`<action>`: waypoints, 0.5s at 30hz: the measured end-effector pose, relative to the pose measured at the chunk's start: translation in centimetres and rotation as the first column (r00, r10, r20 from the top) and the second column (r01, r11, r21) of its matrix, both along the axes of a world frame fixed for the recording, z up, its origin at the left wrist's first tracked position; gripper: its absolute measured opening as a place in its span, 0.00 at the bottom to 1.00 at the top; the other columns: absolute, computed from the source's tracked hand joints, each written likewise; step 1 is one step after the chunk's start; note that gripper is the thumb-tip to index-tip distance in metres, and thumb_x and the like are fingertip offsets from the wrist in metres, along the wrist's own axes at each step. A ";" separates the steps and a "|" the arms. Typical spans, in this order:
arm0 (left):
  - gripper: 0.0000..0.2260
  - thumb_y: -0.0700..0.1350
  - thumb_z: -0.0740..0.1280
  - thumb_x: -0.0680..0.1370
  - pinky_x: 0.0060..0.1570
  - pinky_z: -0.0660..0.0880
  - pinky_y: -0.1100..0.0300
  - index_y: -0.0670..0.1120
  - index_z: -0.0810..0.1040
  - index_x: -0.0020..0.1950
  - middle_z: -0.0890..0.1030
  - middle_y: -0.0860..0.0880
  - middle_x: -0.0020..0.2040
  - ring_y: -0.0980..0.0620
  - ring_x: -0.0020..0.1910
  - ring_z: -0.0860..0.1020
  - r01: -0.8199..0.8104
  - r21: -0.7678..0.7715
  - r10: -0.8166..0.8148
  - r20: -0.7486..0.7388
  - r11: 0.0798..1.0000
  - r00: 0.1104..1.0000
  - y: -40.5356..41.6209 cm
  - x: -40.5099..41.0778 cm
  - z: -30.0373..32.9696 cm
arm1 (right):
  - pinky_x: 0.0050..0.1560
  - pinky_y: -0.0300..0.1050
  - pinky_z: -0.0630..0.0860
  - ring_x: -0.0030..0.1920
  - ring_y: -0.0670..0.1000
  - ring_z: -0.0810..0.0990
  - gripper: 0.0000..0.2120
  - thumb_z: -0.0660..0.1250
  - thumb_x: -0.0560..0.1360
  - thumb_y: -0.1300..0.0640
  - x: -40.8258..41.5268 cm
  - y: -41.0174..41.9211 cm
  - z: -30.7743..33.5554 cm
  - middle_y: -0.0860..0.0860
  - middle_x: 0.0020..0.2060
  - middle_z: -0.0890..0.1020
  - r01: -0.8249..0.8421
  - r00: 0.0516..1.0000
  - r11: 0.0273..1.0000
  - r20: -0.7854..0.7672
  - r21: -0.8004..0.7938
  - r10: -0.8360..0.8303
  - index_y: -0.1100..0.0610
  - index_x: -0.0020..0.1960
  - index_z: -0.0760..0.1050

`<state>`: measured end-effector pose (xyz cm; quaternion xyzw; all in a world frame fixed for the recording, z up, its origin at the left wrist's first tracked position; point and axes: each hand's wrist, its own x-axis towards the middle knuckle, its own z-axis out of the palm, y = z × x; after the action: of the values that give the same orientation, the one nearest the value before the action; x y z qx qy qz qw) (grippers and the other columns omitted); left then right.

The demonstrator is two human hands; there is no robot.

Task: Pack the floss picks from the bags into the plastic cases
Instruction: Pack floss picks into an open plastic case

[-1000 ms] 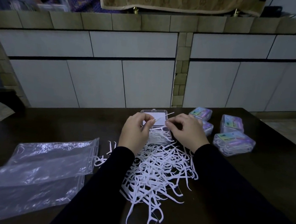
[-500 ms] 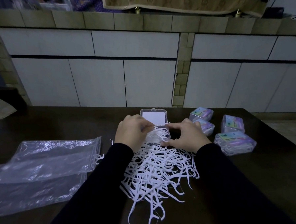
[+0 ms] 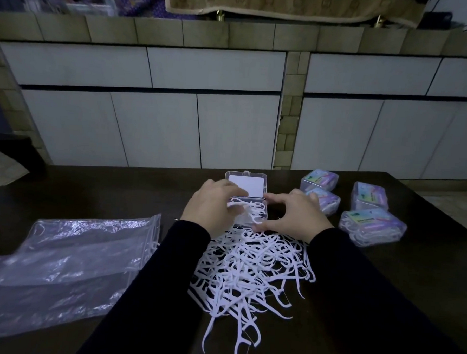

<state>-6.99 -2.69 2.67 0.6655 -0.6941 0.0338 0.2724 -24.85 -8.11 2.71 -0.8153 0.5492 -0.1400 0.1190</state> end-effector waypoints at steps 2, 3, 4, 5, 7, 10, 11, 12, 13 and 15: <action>0.11 0.54 0.69 0.75 0.52 0.69 0.59 0.58 0.80 0.57 0.78 0.56 0.59 0.55 0.54 0.70 -0.002 0.052 0.000 0.038 0.999 0.999 0.0 -1.0 -0.2 | 0.66 0.57 0.63 0.65 0.59 0.62 0.42 0.72 0.60 0.29 0.1 -0.3 -0.4 0.52 0.60 0.70 -0.003 1.000 1.000 0.016 0.005 0.003 0.37 0.71 0.65; 0.11 0.57 0.69 0.74 0.49 0.69 0.59 0.59 0.81 0.55 0.79 0.55 0.57 0.54 0.52 0.70 -0.029 0.069 0.027 0.026 0.997 0.999 -0.1 -1.4 -0.2 | 0.65 0.56 0.64 0.64 0.58 0.63 0.43 0.73 0.60 0.29 0.1 -0.4 -0.5 0.51 0.58 0.70 -0.011 1.000 1.000 0.026 0.002 0.011 0.37 0.72 0.65; 0.11 0.60 0.69 0.72 0.46 0.68 0.60 0.59 0.82 0.52 0.79 0.53 0.55 0.54 0.52 0.72 -0.059 0.077 0.059 0.000 0.995 0.998 -0.1 -1.8 -0.4 | 0.63 0.55 0.65 0.63 0.58 0.63 0.43 0.73 0.60 0.29 0.1 -0.5 -0.6 0.50 0.55 0.69 -0.020 0.999 1.000 0.039 -0.007 0.021 0.37 0.72 0.65; 0.12 0.62 0.69 0.71 0.45 0.68 0.60 0.59 0.82 0.50 0.79 0.53 0.54 0.53 0.52 0.72 -0.083 0.070 0.084 -0.022 0.994 0.996 -0.2 -2.0 -0.4 | 0.62 0.54 0.65 0.62 0.57 0.63 0.42 0.73 0.60 0.29 0.1 -0.6 -0.7 0.49 0.53 0.68 -0.028 0.998 1.000 0.056 -0.014 0.029 0.37 0.71 0.66; 0.14 0.64 0.69 0.71 0.45 0.68 0.59 0.58 0.83 0.49 0.79 0.53 0.53 0.53 0.53 0.72 -0.099 0.056 0.102 -0.041 0.994 0.994 -0.2 -2.2 -0.4 | 0.62 0.53 0.65 0.62 0.57 0.63 0.42 0.72 0.59 0.29 0.0 -0.6 -0.7 0.48 0.50 0.67 -0.034 0.996 0.999 0.078 -0.024 0.036 0.37 0.71 0.67; 0.14 0.63 0.66 0.73 0.49 0.68 0.58 0.59 0.83 0.53 0.76 0.52 0.54 0.52 0.54 0.69 -0.088 0.084 0.091 -0.043 0.993 0.995 0.0 -2.2 -0.3 | 0.61 0.54 0.64 0.63 0.57 0.63 0.42 0.72 0.60 0.29 -0.1 -0.8 -0.9 0.47 0.50 0.65 -0.039 0.997 0.998 0.066 -0.039 0.042 0.38 0.71 0.67; 0.15 0.63 0.64 0.75 0.50 0.68 0.58 0.59 0.82 0.56 0.76 0.52 0.54 0.52 0.54 0.69 -0.089 0.100 0.091 -0.016 0.991 0.996 0.0 -2.1 -0.3 | 0.61 0.53 0.64 0.62 0.57 0.63 0.42 0.72 0.60 0.29 -0.1 -0.8 -0.9 0.47 0.50 0.65 -0.040 0.997 0.998 0.064 -0.041 0.043 0.38 0.71 0.67; 0.15 0.62 0.62 0.76 0.51 0.69 0.57 0.60 0.81 0.58 0.76 0.51 0.54 0.51 0.54 0.69 -0.084 0.123 0.083 0.017 0.989 0.996 0.0 -2.1 -0.3 | 0.61 0.53 0.64 0.62 0.57 0.63 0.42 0.72 0.59 0.29 -0.1 -0.8 -0.9 0.47 0.51 0.66 -0.041 0.997 0.998 0.064 -0.044 0.044 0.38 0.71 0.67; 0.16 0.62 0.60 0.78 0.53 0.71 0.55 0.60 0.80 0.60 0.76 0.50 0.55 0.50 0.54 0.70 -0.069 0.149 0.062 0.046 0.986 0.997 0.0 -2.1 -0.3 | 0.60 0.52 0.64 0.61 0.56 0.63 0.42 0.72 0.59 0.29 -0.1 -0.8 -1.0 0.47 0.51 0.67 -0.043 0.997 0.998 0.067 -0.048 0.046 0.38 0.71 0.67; 0.18 0.62 0.59 0.78 0.54 0.71 0.54 0.58 0.77 0.64 0.77 0.50 0.54 0.51 0.55 0.71 -0.015 0.194 0.004 0.059 0.981 0.998 0.1 -2.3 -0.1 | 0.60 0.52 0.64 0.60 0.56 0.64 0.40 0.72 0.61 0.30 -0.1 -0.8 -1.0 0.48 0.52 0.69 -0.039 0.997 0.998 0.067 -0.055 0.043 0.38 0.70 0.67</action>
<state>-9.33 -2.58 2.57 0.6910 -0.6986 -0.0134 0.1853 -24.94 -8.88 1.69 -0.8240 0.5240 -0.1802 0.1185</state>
